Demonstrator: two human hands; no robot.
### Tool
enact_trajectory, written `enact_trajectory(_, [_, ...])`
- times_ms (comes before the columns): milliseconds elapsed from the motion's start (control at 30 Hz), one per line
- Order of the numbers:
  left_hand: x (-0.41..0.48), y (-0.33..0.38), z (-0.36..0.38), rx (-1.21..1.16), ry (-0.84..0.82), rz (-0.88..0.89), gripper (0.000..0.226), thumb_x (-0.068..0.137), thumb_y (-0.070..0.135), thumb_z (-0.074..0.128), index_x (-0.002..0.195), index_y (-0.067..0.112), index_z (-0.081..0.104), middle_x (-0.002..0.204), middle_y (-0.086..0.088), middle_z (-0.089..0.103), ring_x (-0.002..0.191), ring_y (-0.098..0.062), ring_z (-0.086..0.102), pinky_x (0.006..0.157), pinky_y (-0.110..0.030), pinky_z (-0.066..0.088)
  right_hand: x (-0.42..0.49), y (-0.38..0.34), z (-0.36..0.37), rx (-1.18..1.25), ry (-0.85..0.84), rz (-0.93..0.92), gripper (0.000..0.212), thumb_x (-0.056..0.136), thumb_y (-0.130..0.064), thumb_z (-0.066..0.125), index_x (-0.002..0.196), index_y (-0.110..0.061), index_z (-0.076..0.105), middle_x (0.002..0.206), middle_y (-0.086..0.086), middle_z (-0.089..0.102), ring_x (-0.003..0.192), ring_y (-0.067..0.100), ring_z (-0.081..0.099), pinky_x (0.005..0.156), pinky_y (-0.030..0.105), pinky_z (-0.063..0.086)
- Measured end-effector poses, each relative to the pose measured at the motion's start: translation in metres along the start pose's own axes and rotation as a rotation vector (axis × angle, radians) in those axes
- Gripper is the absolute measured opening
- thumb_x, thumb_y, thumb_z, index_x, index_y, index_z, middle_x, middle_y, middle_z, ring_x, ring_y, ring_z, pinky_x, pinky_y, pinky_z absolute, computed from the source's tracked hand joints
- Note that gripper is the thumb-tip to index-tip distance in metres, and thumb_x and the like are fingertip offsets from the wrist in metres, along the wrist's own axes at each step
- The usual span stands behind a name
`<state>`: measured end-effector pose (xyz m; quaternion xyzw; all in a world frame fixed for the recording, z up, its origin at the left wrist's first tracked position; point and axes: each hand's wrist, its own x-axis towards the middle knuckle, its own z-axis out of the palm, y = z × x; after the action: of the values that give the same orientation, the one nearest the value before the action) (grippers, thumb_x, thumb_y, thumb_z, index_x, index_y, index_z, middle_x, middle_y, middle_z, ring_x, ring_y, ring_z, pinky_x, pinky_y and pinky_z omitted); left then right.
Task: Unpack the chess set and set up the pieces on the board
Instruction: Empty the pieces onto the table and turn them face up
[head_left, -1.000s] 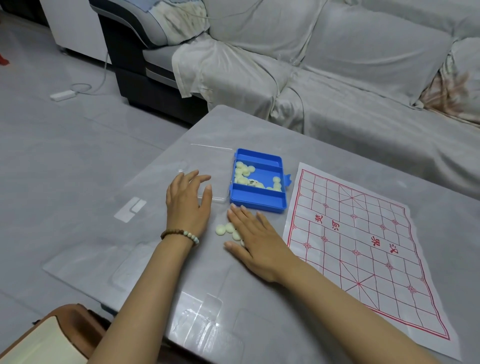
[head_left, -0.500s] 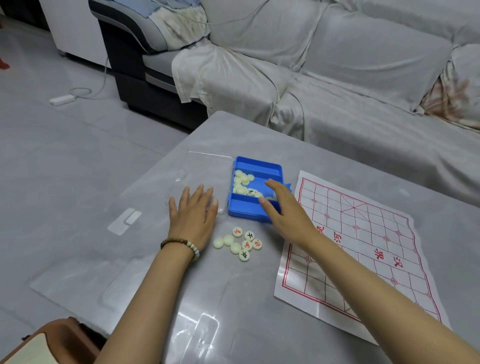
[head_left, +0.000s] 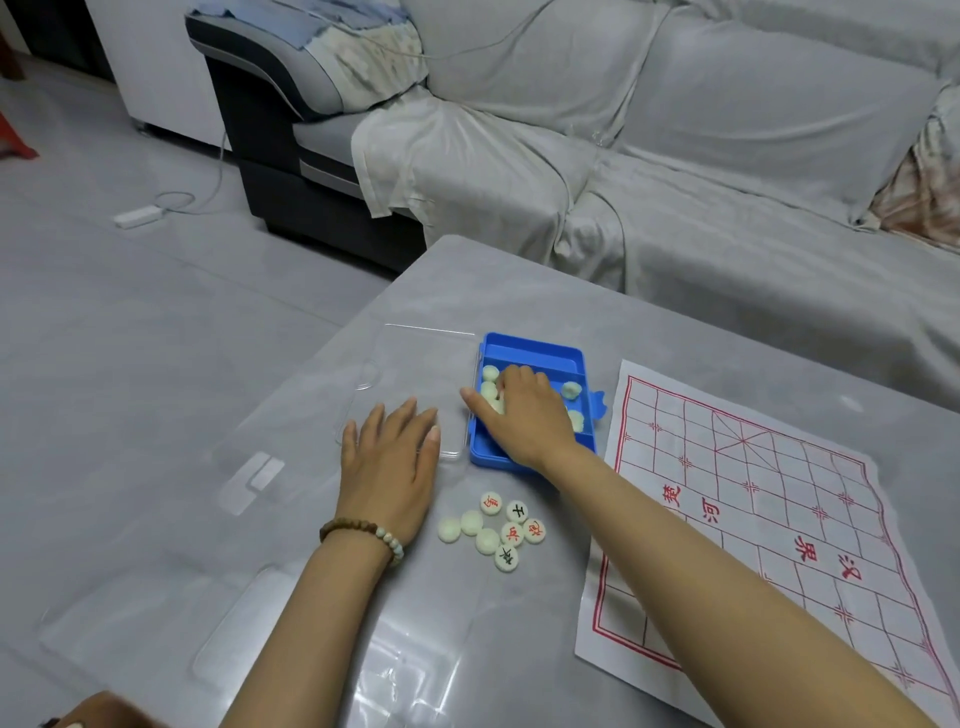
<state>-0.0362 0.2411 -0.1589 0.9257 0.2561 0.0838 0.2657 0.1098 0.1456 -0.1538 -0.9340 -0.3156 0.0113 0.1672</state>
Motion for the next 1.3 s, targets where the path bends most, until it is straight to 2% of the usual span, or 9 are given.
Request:
enact_trajectory(133, [0.001,0.003,-0.001,0.007,0.003,-0.017,0.045,0.1,0.036,0.016,0.143,0.031,0.029,0.154,0.009,0.019,0.143,-0.016,0.006,0.116,-0.038,-0.003,0.001,0.002,0.0,-0.004,0.031,-0.045,0.043,0.093,-0.055,0.039,0.08,-0.014,0.045,0.085,0.002,0.051,0.084,0.021,0.045,0.071,0.034,0.038])
enact_trajectory(300, [0.0,0.002,-0.001,0.006,0.007,-0.008,0.044,0.1,0.035,0.018,0.142,0.031,0.03,0.153,0.009,0.02,0.143,-0.016,0.007,0.116,-0.038,-0.002,0.002,0.005,-0.001,0.003,0.09,-0.073,0.043,0.095,-0.05,0.037,0.074,-0.014,0.049,0.073,0.0,0.056,0.071,0.018,0.05,0.058,0.031,0.034])
enact_trajectory(433, [0.0,0.001,-0.001,0.004,0.025,-0.005,0.044,0.1,0.035,0.02,0.141,0.031,0.033,0.153,0.009,0.023,0.143,-0.016,0.009,0.116,-0.038,-0.001,-0.001,0.009,-0.001,0.065,0.091,-0.053,0.042,0.096,-0.042,0.041,0.064,-0.013,0.045,0.058,-0.004,0.045,0.059,0.015,0.044,0.05,0.029,0.027])
enact_trajectory(700, [0.001,-0.002,0.001,0.0,0.036,0.005,0.043,0.1,0.036,0.02,0.141,0.03,0.034,0.152,0.009,0.024,0.143,-0.016,0.009,0.115,-0.037,-0.002,0.002,0.009,-0.003,0.099,0.049,0.012,0.049,0.097,-0.043,0.038,0.054,-0.019,0.038,0.053,-0.004,0.042,0.056,0.014,0.042,0.051,0.031,0.03])
enact_trajectory(867, [-0.002,-0.008,0.002,-0.021,0.049,0.043,0.06,0.089,0.046,0.01,0.139,0.03,0.038,0.15,0.009,0.028,0.142,-0.016,0.013,0.115,-0.035,0.0,0.005,0.011,-0.016,0.315,0.069,0.044,0.053,0.097,-0.045,0.039,0.053,-0.016,0.032,0.05,-0.003,0.034,0.05,0.014,0.034,0.054,0.034,0.035])
enact_trajectory(1000, [-0.002,-0.012,0.001,-0.067,0.077,0.054,0.044,0.099,0.037,0.026,0.14,0.024,0.036,0.151,0.006,0.028,0.142,-0.016,0.012,0.115,-0.033,-0.001,-0.005,0.002,-0.04,0.496,0.216,0.035,0.051,0.098,-0.039,0.041,0.054,-0.013,0.03,0.051,0.001,0.029,0.053,0.016,0.029,0.055,0.032,0.028])
enact_trajectory(1067, [-0.002,-0.012,-0.003,-0.131,0.187,0.064,0.049,0.094,0.04,0.029,0.138,0.021,0.039,0.15,0.003,0.029,0.143,-0.018,0.01,0.115,-0.034,-0.003,-0.031,-0.008,-0.049,0.536,0.186,-0.015,0.051,0.097,-0.039,0.042,0.054,-0.013,0.033,0.051,0.002,0.032,0.052,0.016,0.031,0.055,0.035,0.03])
enact_trajectory(1200, [-0.004,-0.012,-0.014,-0.256,0.418,0.052,0.049,0.086,0.035,0.036,0.129,0.016,0.048,0.145,-0.003,0.037,0.141,-0.023,0.014,0.117,-0.039,0.003,-0.117,-0.023,-0.034,0.343,-0.004,-0.098,0.047,0.093,-0.048,0.039,0.055,-0.02,0.039,0.053,0.0,0.049,0.054,0.016,0.045,0.055,0.032,0.032])
enact_trajectory(1300, [-0.009,-0.009,-0.018,-0.316,0.497,0.082,0.041,0.088,0.029,0.039,0.123,0.015,0.053,0.141,-0.005,0.042,0.14,-0.025,0.018,0.115,-0.047,0.012,-0.165,-0.03,-0.004,0.012,0.082,-0.291,0.043,0.086,-0.051,0.035,0.056,-0.021,0.043,0.055,0.0,0.057,0.052,0.018,0.053,0.048,0.024,0.025])
